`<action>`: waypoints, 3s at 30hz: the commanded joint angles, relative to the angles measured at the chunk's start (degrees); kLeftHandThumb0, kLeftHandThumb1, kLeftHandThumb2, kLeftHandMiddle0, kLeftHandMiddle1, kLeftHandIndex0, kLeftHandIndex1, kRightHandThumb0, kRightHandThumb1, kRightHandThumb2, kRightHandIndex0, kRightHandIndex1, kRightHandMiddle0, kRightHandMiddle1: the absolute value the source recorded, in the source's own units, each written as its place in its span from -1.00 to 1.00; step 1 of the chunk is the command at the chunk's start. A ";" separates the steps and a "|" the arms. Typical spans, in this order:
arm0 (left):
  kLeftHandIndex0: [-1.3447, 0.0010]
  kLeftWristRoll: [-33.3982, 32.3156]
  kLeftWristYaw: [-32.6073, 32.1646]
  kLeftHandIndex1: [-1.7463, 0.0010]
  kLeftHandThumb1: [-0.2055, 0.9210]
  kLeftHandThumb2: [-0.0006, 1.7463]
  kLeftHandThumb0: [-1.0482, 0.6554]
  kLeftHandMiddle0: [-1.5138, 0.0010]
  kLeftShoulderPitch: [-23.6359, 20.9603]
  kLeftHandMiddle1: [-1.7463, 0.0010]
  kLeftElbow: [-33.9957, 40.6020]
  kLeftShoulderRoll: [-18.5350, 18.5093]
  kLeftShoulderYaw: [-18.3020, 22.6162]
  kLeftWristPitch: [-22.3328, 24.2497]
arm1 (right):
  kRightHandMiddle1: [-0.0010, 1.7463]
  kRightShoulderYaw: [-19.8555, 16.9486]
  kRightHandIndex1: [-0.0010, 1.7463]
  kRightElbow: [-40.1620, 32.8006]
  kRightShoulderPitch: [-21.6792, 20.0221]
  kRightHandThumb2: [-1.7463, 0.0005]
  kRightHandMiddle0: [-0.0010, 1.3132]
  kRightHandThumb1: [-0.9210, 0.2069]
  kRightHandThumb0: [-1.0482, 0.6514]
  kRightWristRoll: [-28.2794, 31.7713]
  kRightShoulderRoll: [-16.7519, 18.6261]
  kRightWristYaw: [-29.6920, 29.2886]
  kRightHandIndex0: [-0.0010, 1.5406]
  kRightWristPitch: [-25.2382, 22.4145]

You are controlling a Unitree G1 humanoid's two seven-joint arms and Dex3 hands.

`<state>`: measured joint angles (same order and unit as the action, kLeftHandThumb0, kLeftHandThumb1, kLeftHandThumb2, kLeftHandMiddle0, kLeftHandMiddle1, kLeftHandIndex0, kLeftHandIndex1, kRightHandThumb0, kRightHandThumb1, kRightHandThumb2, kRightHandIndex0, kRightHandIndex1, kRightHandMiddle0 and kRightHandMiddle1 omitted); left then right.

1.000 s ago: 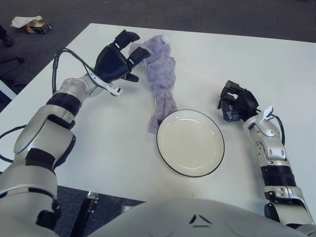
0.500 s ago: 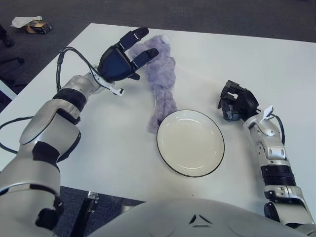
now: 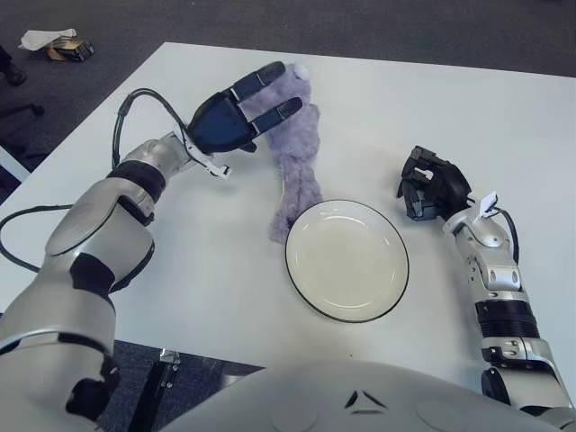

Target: Put the doll into the plate.

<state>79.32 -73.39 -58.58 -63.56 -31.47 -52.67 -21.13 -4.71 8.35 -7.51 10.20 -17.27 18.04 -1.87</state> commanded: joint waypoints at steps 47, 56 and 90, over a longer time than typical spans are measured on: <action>1.00 -0.20 10.84 1.00 0.64 -0.38 -0.81 1.00 -5.15 1.00 -8.39 8.99 -9.31 -1.18 | 1.00 1.32 1.00 3.39 3.94 -0.65 -0.15 0.25 0.22 -1.84 0.17 -0.88 -0.26 -4.99; 1.00 -0.27 11.33 1.00 0.64 -0.36 -0.79 1.00 -5.13 1.00 -9.33 9.91 -9.95 0.20 | 1.00 1.35 1.00 3.28 4.07 -0.65 -0.14 0.25 0.22 -1.82 0.24 -0.87 -0.25 -4.78; 0.91 -1.90 1.46 -0.46 0.16 0.25 0.12 0.64 -5.80 -0.84 -12.97 14.27 -10.85 5.10 | 1.00 1.92 1.00 1.73 4.92 -0.66 -0.14 0.26 0.23 -2.23 0.32 -1.01 -0.25 -4.44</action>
<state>77.68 -69.44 -63.92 -76.08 -17.52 -63.35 -16.77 -4.38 7.15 -6.79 10.14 -17.01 17.01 -2.16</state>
